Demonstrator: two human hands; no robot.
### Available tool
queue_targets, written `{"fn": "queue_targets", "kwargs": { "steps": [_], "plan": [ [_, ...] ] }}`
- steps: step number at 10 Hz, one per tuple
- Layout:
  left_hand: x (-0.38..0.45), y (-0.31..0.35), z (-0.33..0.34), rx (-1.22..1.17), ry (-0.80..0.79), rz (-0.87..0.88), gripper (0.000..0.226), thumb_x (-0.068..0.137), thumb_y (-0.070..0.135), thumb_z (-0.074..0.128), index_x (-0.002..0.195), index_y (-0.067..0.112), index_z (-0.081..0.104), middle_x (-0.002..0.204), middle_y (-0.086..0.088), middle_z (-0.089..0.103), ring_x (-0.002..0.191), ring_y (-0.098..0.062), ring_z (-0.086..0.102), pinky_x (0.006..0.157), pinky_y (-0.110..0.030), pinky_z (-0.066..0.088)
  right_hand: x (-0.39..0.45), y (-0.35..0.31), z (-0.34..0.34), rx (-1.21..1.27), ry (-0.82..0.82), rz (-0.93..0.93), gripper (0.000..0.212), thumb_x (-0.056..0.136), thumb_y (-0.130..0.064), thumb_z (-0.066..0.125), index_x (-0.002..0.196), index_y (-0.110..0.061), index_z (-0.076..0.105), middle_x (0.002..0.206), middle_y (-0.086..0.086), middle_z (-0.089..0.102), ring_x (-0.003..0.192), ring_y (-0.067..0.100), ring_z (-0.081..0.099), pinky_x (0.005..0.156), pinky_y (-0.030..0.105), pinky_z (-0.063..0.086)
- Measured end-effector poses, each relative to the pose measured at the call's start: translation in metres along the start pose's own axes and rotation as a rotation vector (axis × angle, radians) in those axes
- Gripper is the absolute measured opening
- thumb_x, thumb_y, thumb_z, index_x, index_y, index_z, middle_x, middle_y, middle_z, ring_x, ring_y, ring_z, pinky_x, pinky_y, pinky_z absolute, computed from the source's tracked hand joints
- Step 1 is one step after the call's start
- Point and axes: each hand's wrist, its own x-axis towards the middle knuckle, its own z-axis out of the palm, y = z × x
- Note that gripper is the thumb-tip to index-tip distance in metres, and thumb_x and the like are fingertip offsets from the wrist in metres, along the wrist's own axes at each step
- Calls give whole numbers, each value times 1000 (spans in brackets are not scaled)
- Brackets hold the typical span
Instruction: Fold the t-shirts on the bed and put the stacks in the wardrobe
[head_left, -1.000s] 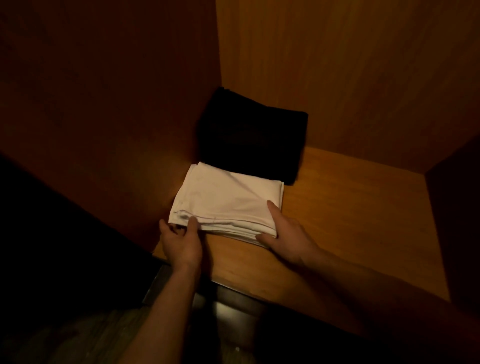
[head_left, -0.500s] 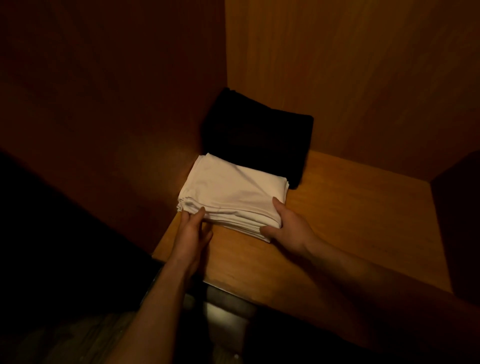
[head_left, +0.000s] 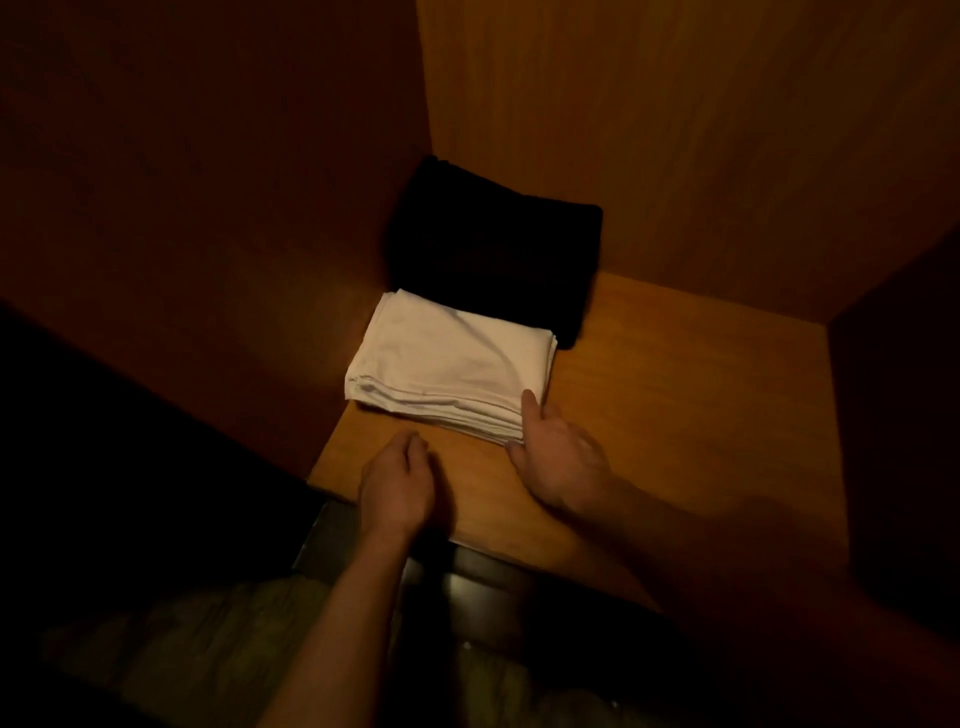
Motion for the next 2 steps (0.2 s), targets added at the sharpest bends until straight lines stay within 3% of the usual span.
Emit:
{"fn": "queue_targets", "kwargs": {
  "steps": [1, 2],
  "plan": [
    [-49, 8, -1, 61, -65, 48, 31, 104, 21, 44, 122, 8, 65, 125, -18, 65, 116, -33, 59, 92, -31, 42, -33, -3, -7, 92, -19, -4, 53, 99, -34, 45, 146, -12, 33, 142, 13, 43, 127, 33, 48, 103, 38, 42],
    [-103, 12, 1, 229, -275, 18, 29, 104, 28, 41, 112, 14, 65, 119, -16, 68, 111, -33, 61, 88, -34, 44, -74, -2, -18, 164, -79, 34, 48, 100, -35, 45, 143, -13, 42, 146, 10, 44, 132, 29, 45, 107, 35, 38]
  ]
}}
